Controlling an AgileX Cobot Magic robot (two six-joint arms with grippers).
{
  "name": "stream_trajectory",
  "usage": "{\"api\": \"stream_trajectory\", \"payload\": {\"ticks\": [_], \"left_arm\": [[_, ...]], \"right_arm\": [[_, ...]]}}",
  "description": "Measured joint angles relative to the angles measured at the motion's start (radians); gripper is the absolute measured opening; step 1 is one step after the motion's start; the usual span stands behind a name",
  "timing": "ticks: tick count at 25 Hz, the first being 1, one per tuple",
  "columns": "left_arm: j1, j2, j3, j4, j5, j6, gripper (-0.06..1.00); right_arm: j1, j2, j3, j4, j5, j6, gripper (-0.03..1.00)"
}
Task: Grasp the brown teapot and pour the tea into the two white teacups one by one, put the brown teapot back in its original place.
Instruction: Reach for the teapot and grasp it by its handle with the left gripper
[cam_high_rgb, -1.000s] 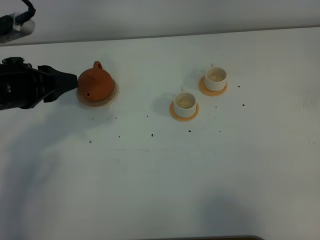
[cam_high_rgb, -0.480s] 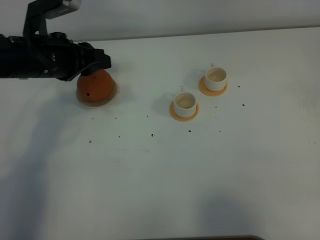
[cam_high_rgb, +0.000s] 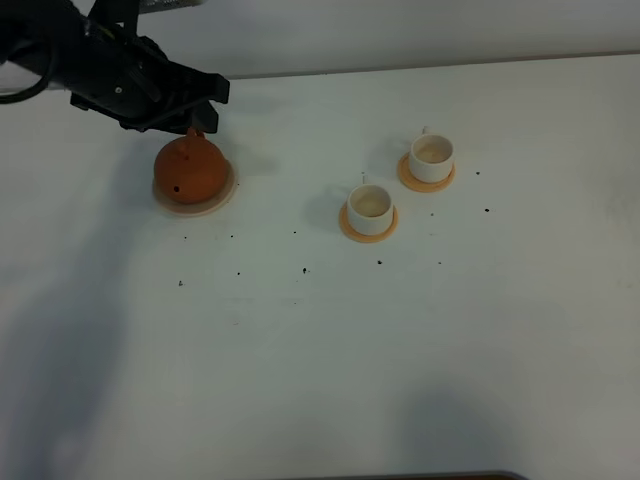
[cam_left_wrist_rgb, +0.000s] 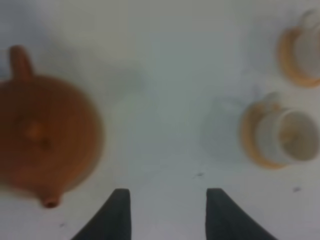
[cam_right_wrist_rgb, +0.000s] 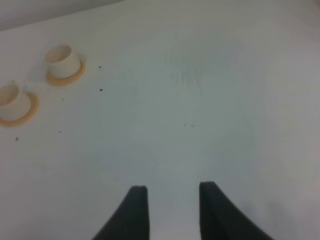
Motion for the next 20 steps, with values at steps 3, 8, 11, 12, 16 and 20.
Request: {"api": "stream_trajectory", "payload": {"ticks": [3, 8, 11, 12, 16, 20], "left_arm": [[-0.034, 0.055, -0.12, 0.124, 0.088, -0.082, 0.35], [-0.079, 0.158, -0.302, 0.213, 0.197, -0.162, 0.35], [-0.081, 0.217, -0.396, 0.226, 0.249, -0.182, 0.35], [-0.081, 0.236, -0.415, 0.231, 0.266, -0.182, 0.35], [-0.081, 0.283, -0.462, 0.265, 0.266, -0.182, 0.35], [-0.081, 0.297, -0.467, 0.271, 0.199, -0.182, 0.35]], "right_arm": [[0.0, 0.0, 0.0, 0.0, 0.0, 0.0, 0.24], [0.0, 0.0, 0.0, 0.0, 0.0, 0.0, 0.24], [0.0, 0.0, 0.0, 0.0, 0.0, 0.0, 0.24], [0.0, 0.0, 0.0, 0.0, 0.0, 0.0, 0.24], [0.0, 0.0, 0.0, 0.0, 0.0, 0.0, 0.24], [0.0, 0.0, 0.0, 0.0, 0.0, 0.0, 0.24]]}}
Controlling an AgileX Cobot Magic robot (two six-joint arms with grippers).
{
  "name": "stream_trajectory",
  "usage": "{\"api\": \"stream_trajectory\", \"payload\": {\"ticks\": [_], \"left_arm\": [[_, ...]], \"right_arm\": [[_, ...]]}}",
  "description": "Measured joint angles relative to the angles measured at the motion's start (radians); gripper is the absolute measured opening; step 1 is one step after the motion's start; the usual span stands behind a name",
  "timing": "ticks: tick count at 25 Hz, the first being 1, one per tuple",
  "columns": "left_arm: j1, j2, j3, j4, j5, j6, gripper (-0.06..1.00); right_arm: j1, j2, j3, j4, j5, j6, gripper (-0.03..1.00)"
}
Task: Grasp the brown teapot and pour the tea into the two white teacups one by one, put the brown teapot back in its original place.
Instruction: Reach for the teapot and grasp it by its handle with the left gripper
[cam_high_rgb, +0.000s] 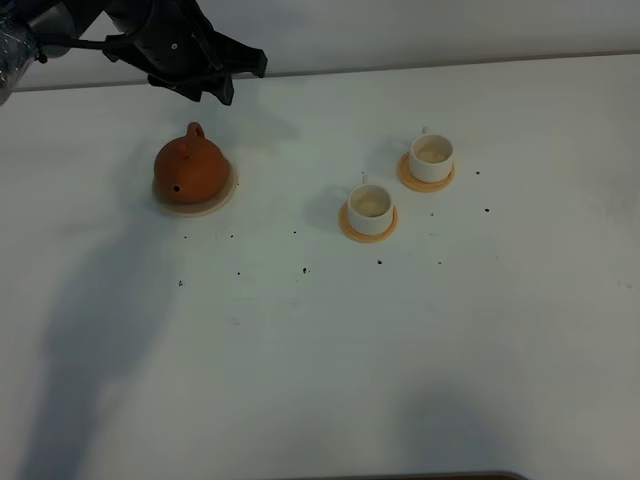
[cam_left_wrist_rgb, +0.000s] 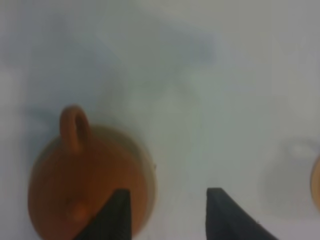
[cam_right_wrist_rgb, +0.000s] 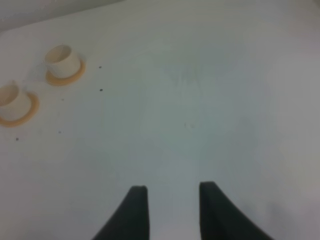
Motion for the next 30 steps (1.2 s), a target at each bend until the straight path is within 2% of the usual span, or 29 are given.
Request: {"api": "stream_trajectory", "payload": {"ticks": [16, 22, 30], "left_arm": [[0.0, 0.089, -0.008, 0.033, -0.077, -0.063, 0.36], [0.003, 0.091, -0.008, 0.034, -0.093, -0.058, 0.44], [0.091, 0.127, -0.008, 0.037, -0.097, -0.084, 0.46]], "right_arm": [[0.0, 0.008, 0.0, 0.0, -0.003, 0.001, 0.24], [0.0, 0.008, 0.0, 0.0, -0.003, 0.001, 0.24], [0.0, 0.008, 0.005, 0.0, -0.004, 0.001, 0.24]]}}
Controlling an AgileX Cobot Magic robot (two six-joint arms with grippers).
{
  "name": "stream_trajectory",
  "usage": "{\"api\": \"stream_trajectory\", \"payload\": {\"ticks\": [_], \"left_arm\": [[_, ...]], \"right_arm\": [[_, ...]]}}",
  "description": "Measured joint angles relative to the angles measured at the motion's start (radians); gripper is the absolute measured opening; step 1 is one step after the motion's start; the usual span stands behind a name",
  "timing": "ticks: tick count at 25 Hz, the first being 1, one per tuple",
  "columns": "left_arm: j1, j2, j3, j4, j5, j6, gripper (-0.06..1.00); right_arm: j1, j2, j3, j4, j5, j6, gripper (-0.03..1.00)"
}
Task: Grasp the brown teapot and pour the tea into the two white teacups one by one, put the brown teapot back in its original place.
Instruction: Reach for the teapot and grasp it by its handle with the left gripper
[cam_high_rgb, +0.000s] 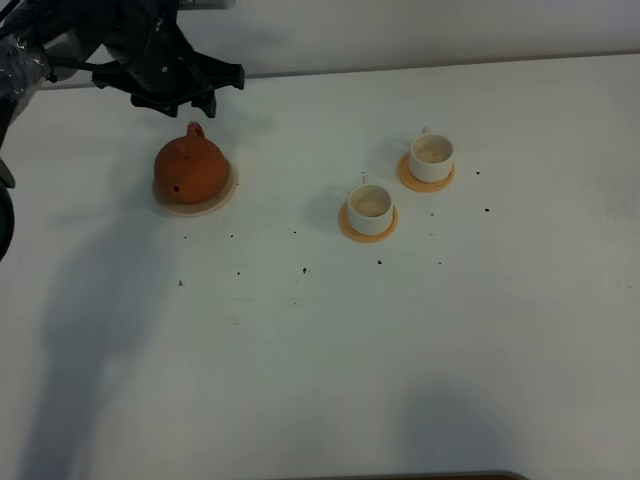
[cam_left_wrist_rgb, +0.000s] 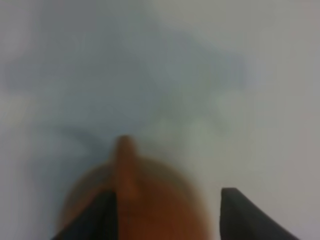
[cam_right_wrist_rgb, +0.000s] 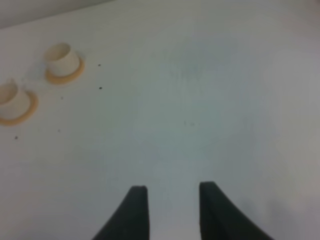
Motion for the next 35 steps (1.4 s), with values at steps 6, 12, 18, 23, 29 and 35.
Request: {"api": "stream_trajectory", "payload": {"ticks": [6, 12, 18, 23, 29, 35], "left_arm": [[0.019, 0.048, 0.0, 0.001, -0.057, -0.003, 0.46], [0.018, 0.065, 0.0, -0.001, -0.112, -0.003, 0.46], [0.019, 0.1, 0.0, -0.001, -0.118, -0.003, 0.46], [0.026, 0.111, 0.0, -0.001, -0.122, -0.004, 0.46], [0.04, 0.111, 0.0, -0.007, -0.122, -0.008, 0.46], [0.071, 0.111, -0.001, -0.007, -0.114, -0.013, 0.46]], "right_arm": [[0.0, 0.0, 0.001, 0.0, -0.002, 0.0, 0.24], [0.0, 0.0, 0.001, 0.0, -0.002, 0.0, 0.24], [0.0, 0.0, 0.001, 0.0, -0.003, 0.0, 0.24], [0.0, 0.0, 0.001, 0.0, -0.003, 0.0, 0.24], [0.0, 0.0, 0.001, 0.0, -0.003, 0.0, 0.24], [0.0, 0.0, 0.001, 0.0, -0.003, 0.0, 0.24]]}}
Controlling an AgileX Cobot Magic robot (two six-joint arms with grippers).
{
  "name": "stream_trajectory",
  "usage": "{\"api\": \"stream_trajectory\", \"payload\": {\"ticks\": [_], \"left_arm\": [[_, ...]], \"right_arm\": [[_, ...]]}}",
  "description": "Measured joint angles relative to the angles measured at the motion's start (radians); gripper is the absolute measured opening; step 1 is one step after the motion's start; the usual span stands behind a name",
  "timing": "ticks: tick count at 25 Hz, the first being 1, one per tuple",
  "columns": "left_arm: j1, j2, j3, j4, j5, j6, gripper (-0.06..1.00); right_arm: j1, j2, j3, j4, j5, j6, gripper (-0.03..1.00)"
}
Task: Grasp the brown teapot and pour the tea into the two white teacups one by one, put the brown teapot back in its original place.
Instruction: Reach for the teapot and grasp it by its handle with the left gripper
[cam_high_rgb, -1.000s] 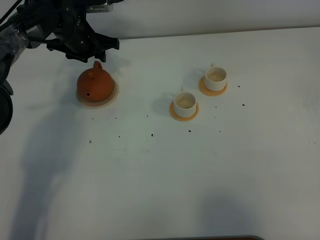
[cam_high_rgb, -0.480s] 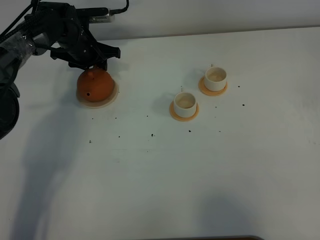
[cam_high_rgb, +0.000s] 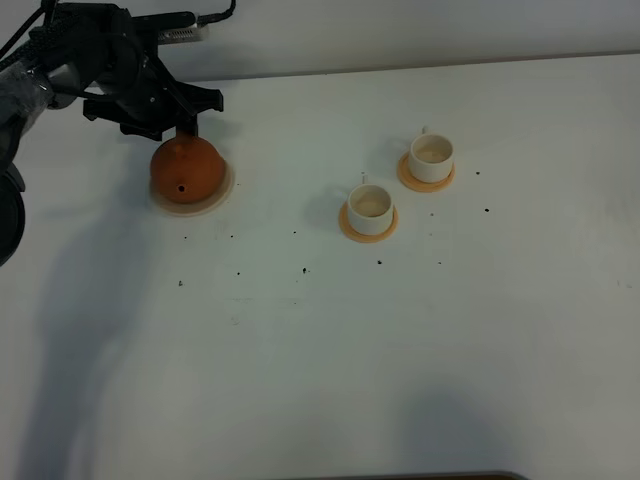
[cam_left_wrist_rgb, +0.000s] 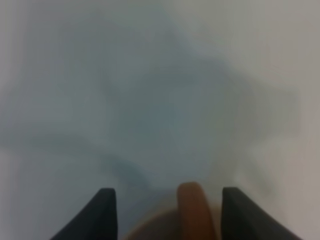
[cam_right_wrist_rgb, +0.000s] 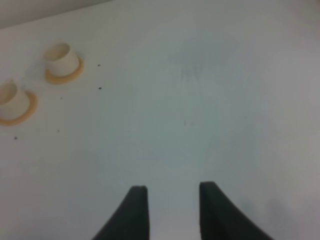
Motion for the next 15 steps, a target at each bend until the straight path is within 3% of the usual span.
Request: {"api": "stream_trajectory", "payload": {"ticks": [15], "left_arm": [[0.053, -0.003, -0.015, 0.058, 0.14, -0.004, 0.46]], "right_arm": [[0.0, 0.0, 0.0, 0.0, 0.0, 0.0, 0.24]]}}
